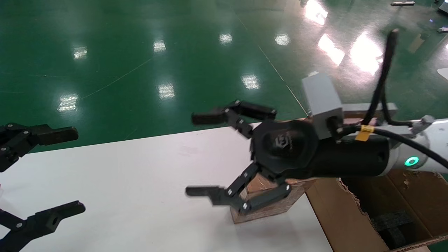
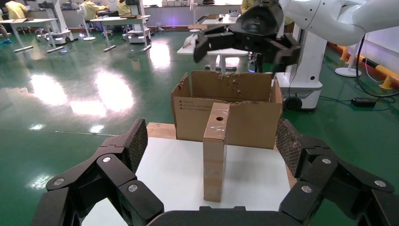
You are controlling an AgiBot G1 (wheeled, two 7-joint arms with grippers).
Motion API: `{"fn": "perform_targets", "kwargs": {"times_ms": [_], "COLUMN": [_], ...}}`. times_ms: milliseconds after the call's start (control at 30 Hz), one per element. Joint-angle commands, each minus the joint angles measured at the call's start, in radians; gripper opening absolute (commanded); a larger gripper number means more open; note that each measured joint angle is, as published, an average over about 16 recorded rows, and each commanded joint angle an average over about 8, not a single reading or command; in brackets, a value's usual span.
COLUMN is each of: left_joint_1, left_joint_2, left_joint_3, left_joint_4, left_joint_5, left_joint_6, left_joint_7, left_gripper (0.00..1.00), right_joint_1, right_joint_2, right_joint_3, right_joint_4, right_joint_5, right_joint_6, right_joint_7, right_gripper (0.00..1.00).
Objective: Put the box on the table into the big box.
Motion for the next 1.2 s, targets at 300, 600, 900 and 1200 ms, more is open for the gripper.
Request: {"fn": "perform_targets", "kwargs": {"times_ms": [300, 600, 900, 1200], "left_joint_1": [0.0, 0.0, 0.0, 0.0], "left_joint_2": [0.0, 0.0, 0.0, 0.0], "left_joint_3": [0.0, 0.0, 0.0, 0.0], "left_joint_4": [0.0, 0.0, 0.0, 0.0], "left_joint_5": [0.0, 0.0, 0.0, 0.0], "left_joint_6": [0.0, 0.0, 0.0, 0.0], "left_joint_7": [0.0, 0.0, 0.0, 0.0], "left_gripper": [1.0, 1.0, 1.0, 1.0], "right_joint_1": [0.03, 0.095, 0.181, 0.261], "right_joint_2": [0.011, 0.005, 0.009, 0.018], "right_joint_3": [-0.039, -0.123, -0.243, -0.356], "right_joint_4": [-0.146, -0.315, -0.454, -0.574], "right_joint_5": [-0.138, -0.244, -0.291, -0.308], "right_joint_6": [-0.042, -0.081, -0.088, -0.09], "right_joint_7": [-0.121, -0.249, -0.363, -0.44], "right_gripper": [1.0, 1.0, 1.0, 1.0]}}
